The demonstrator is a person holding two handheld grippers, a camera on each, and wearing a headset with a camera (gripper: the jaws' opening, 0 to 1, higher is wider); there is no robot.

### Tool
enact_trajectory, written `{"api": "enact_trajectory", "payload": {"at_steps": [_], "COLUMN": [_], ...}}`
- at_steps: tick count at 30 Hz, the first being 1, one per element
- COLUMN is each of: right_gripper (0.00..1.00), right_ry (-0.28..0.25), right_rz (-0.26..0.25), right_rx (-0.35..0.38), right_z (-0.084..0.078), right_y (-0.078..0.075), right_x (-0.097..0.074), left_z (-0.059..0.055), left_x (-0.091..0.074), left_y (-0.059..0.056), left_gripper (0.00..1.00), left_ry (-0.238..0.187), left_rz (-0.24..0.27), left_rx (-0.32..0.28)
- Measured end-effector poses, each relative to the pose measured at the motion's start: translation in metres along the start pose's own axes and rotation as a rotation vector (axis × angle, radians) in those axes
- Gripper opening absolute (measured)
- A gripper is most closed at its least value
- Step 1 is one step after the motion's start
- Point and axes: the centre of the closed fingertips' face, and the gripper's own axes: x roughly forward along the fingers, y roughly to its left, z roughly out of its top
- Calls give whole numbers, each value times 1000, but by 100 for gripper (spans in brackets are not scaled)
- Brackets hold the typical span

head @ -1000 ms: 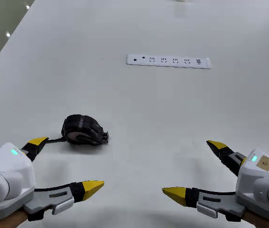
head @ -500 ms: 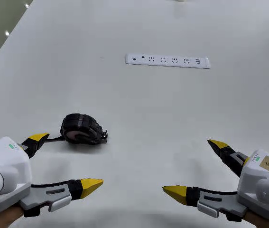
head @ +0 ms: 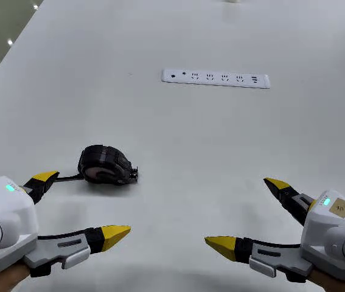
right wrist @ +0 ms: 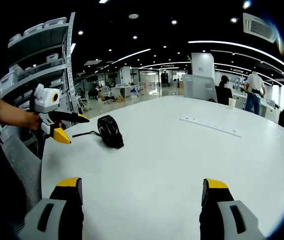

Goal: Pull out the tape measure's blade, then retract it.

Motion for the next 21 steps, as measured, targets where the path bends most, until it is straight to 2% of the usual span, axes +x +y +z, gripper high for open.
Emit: {"api": "enact_trajectory", "payload": {"at_steps": [5,8,10,14,16,21], "right_gripper": [99,99,99,99,99,99], "right_ry": [-2,-7,-8,-7,-7,-8], "right_rz": [-1,-3,-4,-4,-4,-7], "right_rx": [1,3,5,6,6,8], "right_z": [0,1,1,1,1,2], "right_y": [0,-1,-2,-2,-3,-4], "right_x": [0,-1,-1,-1,-2,-3], "left_z": [-1,-5,-4,-1,-1,1], "left_x": [0,0,1,2,2,3], "left_y": [1,-2,-4,-5,-8,-7], "left_gripper": [99,96,96,99,99,99], "left_ry": [-3,17,11,-2,4,-1], "left_rz": [-7,-15,-32,-32,-48,-50], "left_rx": [-9,12,-7,1,-10,21]}}
